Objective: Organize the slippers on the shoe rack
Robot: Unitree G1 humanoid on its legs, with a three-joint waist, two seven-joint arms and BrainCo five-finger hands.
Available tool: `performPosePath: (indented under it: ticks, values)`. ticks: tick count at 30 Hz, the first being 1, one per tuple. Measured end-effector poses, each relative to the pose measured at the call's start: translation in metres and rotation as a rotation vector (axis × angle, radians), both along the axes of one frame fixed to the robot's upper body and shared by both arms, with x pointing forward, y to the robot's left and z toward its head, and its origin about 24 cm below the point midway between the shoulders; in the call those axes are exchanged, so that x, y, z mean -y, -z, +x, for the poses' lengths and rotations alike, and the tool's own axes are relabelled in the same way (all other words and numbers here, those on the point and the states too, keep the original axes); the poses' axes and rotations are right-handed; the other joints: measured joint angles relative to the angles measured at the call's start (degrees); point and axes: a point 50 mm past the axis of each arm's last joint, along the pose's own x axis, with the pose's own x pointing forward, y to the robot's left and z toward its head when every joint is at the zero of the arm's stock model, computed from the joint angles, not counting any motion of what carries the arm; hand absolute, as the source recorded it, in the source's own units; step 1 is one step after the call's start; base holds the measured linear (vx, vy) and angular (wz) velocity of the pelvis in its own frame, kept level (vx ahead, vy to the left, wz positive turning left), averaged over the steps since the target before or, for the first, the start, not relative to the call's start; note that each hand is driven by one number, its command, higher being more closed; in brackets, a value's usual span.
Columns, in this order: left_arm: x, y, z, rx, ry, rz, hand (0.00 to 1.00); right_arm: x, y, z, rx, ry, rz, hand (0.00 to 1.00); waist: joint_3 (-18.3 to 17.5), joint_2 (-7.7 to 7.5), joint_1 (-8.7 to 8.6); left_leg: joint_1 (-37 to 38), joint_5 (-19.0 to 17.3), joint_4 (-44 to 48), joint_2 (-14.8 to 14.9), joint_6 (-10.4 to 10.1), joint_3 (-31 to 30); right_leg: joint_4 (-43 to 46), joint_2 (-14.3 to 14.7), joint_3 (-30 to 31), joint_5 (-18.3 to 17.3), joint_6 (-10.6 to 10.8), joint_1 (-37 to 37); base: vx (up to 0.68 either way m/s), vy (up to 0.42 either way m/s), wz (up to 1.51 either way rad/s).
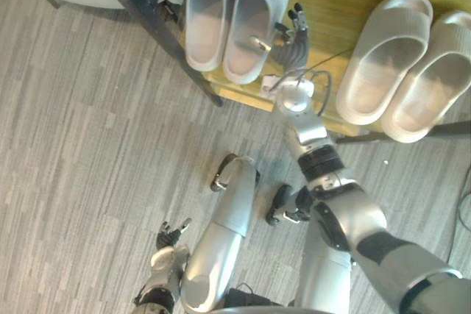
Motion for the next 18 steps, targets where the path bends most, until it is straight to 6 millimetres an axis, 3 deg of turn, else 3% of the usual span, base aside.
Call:
performPosePath:
  ticks: [9,14,16,17,18]
  values:
    - [0.0,0.0,0.0,0.001,0.0,-0.001,0.0,-0.001,0.0,-0.001,-0.001,-0.004,-0.008,0.0,0.0,0.04,0.12,0.3,0.2,0.0,0.8,-0.4,0.2,-0.3,0.4,0.1,0.3,-0.7,0.2,0.0,0.005,-0.01]
    - [0.002,0.0,0.0,0.005,-0.001,-0.005,0.0,0.002,0.005,-0.017,0.054,-0.017,-0.015,0.0,-0.2,-0.03,-0.07,5.0,0.2,-2.2,1.8,-0.3,0.6,-3.1,1.1,0.2,0.8,-0.7,4.9,0.02,0.006,-0.05]
    - [0.001,0.0,-0.001,0.005,-0.002,-0.004,0.0,0.005,0.016,-0.026,0.063,-0.019,-0.025,0.0,-1.0,-0.58,-0.33,8.2,0.9,-5.3,2.5,0.4,1.5,-5.7,1.2,0.8,1.4,-0.6,7.8,0.06,0.006,-0.08]
    - [-0.001,0.002,-0.009,-0.006,-0.005,-0.003,0.0,0.004,0.035,-0.033,0.036,-0.026,-0.064,0.0,-2.7,-0.81,-1.28,11.4,2.1,-9.2,2.8,1.0,2.2,-9.3,1.2,1.2,2.5,0.1,10.7,0.07,0.006,-0.04]
    - [-0.001,0.003,-0.011,-0.01,-0.003,-0.004,0.0,0.004,0.04,-0.035,0.028,-0.031,-0.068,0.0,-3.0,-0.85,-1.5,12.1,2.2,-10.0,2.9,1.2,2.3,-10.1,1.1,1.2,2.7,-0.2,11.4,0.09,0.016,-0.04]
